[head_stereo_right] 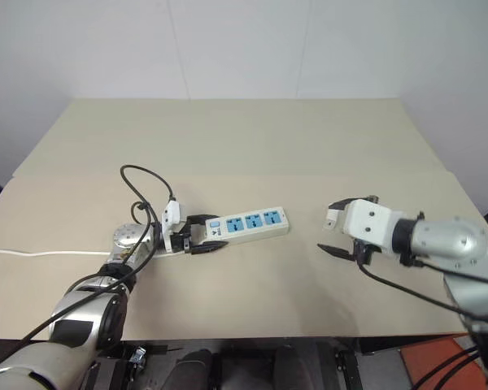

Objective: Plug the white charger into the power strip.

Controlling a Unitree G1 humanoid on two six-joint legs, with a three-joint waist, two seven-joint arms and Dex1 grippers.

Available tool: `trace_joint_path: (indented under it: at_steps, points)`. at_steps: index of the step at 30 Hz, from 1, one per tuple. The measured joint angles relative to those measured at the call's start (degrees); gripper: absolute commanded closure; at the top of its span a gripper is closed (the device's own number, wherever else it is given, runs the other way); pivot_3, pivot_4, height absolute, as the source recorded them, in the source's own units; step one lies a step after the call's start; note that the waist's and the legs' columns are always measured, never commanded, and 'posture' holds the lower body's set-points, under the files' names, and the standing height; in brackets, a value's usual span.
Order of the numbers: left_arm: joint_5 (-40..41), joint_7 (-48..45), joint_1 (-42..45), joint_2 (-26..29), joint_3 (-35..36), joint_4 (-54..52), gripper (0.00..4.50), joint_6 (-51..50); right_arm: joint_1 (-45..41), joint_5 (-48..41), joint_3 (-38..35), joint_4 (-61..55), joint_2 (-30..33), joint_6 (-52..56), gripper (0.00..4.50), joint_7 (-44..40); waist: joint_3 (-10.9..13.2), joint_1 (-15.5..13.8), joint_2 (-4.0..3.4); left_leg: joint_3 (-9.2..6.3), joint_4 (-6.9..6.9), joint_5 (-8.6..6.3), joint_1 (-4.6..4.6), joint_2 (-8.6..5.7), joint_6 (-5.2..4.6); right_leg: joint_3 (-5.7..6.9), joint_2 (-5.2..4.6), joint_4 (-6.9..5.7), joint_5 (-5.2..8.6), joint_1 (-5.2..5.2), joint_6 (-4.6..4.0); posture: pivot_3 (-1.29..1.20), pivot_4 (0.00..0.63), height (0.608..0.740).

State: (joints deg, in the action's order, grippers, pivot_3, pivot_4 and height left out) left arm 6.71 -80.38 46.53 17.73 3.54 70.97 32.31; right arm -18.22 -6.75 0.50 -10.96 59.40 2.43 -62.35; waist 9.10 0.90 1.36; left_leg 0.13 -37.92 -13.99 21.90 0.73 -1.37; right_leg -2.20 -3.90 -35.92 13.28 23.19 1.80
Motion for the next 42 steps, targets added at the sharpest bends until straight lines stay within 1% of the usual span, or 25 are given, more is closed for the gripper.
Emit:
trace_joint_path:
  at_steps: [3, 4, 7, 8, 10, 12, 14, 16, 19, 25, 33, 34, 35, 38, 42]
  points:
    - [0.16, -0.72, -0.25, 0.03, 0.01, -0.67, 1.21, -0.02, -12.04, 4.29, 7.87, 11.82, -0.22, -15.09, 0.0, -8.96, 0.0, 0.17, 0.0, -0.01, 0.0, 0.0, -0.01, 0.01, 0.0, 0.0, 0.0, -0.02, -0.01, 0.01, -0.01, 0.0, 0.15, 0.74]
    - [0.26, -0.81, -0.44, 0.01, 0.02, -0.89, 1.21, -0.08, -17.04, 7.02, 11.28, 17.07, -0.92, -22.64, 0.0, -11.46, 0.01, 0.33, 0.0, 0.02, 0.0, 0.0, -0.03, 0.0, 0.0, -0.02, 0.0, -0.02, -0.01, 0.03, -0.01, 0.0, 0.15, 0.74]
    - [0.25, -1.21, -0.91, -0.58, -0.21, -2.02, 1.21, -0.13, -28.8, 14.22, 19.82, 31.62, -3.79, -42.24, 0.0, -17.06, 0.02, 0.2, 0.01, 0.02, 0.0, 0.0, -0.03, 0.0, 0.0, 0.01, -0.02, -0.01, -0.01, 0.03, 0.0, 0.0, 0.15, 0.74]
    - [0.31, -1.22, -1.2, -0.79, -0.16, -2.45, 1.21, -0.14, -31.73, 16.17, 22.1, 35.89, -5.17, -46.84, 0.0, -18.06, 0.02, 0.12, 0.01, 0.02, 0.0, 0.0, 0.0, 0.0, 0.0, 0.02, -0.04, 0.0, -0.02, 0.03, -0.01, 0.0, 0.15, 0.74]
    - [0.49, -0.97, -1.75, -1.18, 0.09, -3.22, 1.21, -0.2, -38.17, 20.78, 27.23, 45.32, -8.58, -56.3, 0.0, -19.01, 0.03, 0.14, -0.01, 0.05, 0.0, 0.0, 0.0, -0.04, 0.0, -0.01, -0.11, -0.06, -0.03, 0.08, -0.03, 0.0, 0.15, 0.74]
    - [0.55, -0.24, -2.19, -1.68, 0.14, -4.14, 1.21, -0.2, -42.84, 25.37, 31.17, 52.3, -10.57, -64.05, 0.0, -18.64, 0.04, -0.13, -0.01, 0.03, 0.0, 0.01, 0.08, -0.09, 0.01, 0.04, -0.21, -0.06, -0.04, 0.13, -0.04, 0.0, 0.15, 0.74]
    - [0.58, 0.3, -2.56, -1.87, 0.17, -4.9, 1.21, -0.21, -46.87, 29.64, 34.11, 57.9, -11.24, -70.38, 0.0, -17.71, 0.04, -0.22, -0.03, 0.03, 0.0, 0.01, 0.1, -0.19, 0.0, 0.07, -0.35, -0.09, -0.04, 0.16, -0.03, 0.0, 0.15, 0.74]
    - [0.73, 0.59, -3.05, -1.83, 0.24, -5.54, 1.21, -0.21, -50.3, 34.52, 36.25, 62.61, -11.8, -74.75, 0.0, -15.1, 0.04, -0.06, -0.04, 0.05, 0.0, 0.01, 0.08, -0.27, 0.0, 0.04, -0.45, -0.11, -0.04, 0.16, -0.02, 0.0, 0.15, 0.74]
    - [1.01, 1.06, -3.87, -1.7, 0.26, -6.57, 1.21, -0.24, -53.54, 42.75, 39.12, 66.96, -12.86, -78.83, 0.0, -9.15, 0.04, 0.14, -0.05, 0.06, 0.0, 0.01, 0.01, -0.28, 0.01, 0.0, -0.45, -0.17, -0.05, 0.16, -0.01, 0.0, 0.15, 0.74]
    - [1.07, 2.41, -4.15, -0.92, 0.11, -7.02, 1.21, -0.38, -57.05, 54.05, 43.04, 71.93, -15.95, -82.15, 0.0, 4.03, 0.04, 0.37, -0.07, 0.05, 0.01, 0.01, -0.03, -0.26, 0.01, -0.01, -0.41, -0.26, -0.05, 0.18, -0.02, 0.0, 0.15, 0.74]
    - [1.0, 3.42, -3.21, 0.18, 0.07, -6.88, 1.21, -1.36, -59.65, 68.66, 49.83, 75.19, -18.15, -80.16, 0.0, 23.15, 0.04, 0.74, -0.09, 0.08, 0.02, 0.03, 0.28, -0.3, 0.04, -0.08, -0.44, -0.37, -0.05, 0.6, -0.03, 0.0, 0.15, 0.74]
    - [1.02, 3.42, -3.19, 0.17, 0.07, -6.88, 1.21, -1.37, -60.31, 70.28, 50.8, 75.58, -18.21, -79.51, 0.0, 25.3, 0.03, 0.76, -0.09, 0.1, 0.02, 0.05, 0.37, -0.31, 0.07, -0.1, -0.45, -0.46, -0.05, 0.75, -0.03, 0.0, 0.15, 0.74]
    - [1.05, 3.41, -3.19, 0.17, 0.07, -6.88, 1.21, -1.37, -60.88, 71.87, 51.71, 75.89, -18.22, -78.96, 0.0, 27.57, 0.03, 0.77, -0.1, 0.11, 0.02, 0.07, 0.43, -0.32, 0.1, -0.12, -0.45, -0.82, -0.06, 0.85, -0.03, 0.0, 0.15, 0.74]
    - [1.11, 3.25, -3.2, 0.05, 0.04, -6.89, 1.21, -1.47, -62.68, 76.43, 54.94, 77.31, -18.56, -77.22, 0.0, 34.84, 0.03, 0.77, -0.1, 0.13, 0.04, 0.07, 0.44, -0.34, 0.1, -0.14, -0.46, -0.89, -0.06, 0.9, -0.03, 0.0, 0.15, 0.74]
    - [1.11, 3.16, -3.2, -0.31, -0.04, -6.93, 1.21, -1.67, -64.29, 80.37, 58.08, 79.1, -19.69, -76.49, 0.0, 41.4, 0.03, 0.86, -0.1, 0.13, 0.04, 0.07, 0.43, -0.35, 0.1, -0.14, -0.46, -0.89, -0.05, 0.9, -0.03, 0.0, 0.15, 0.74]
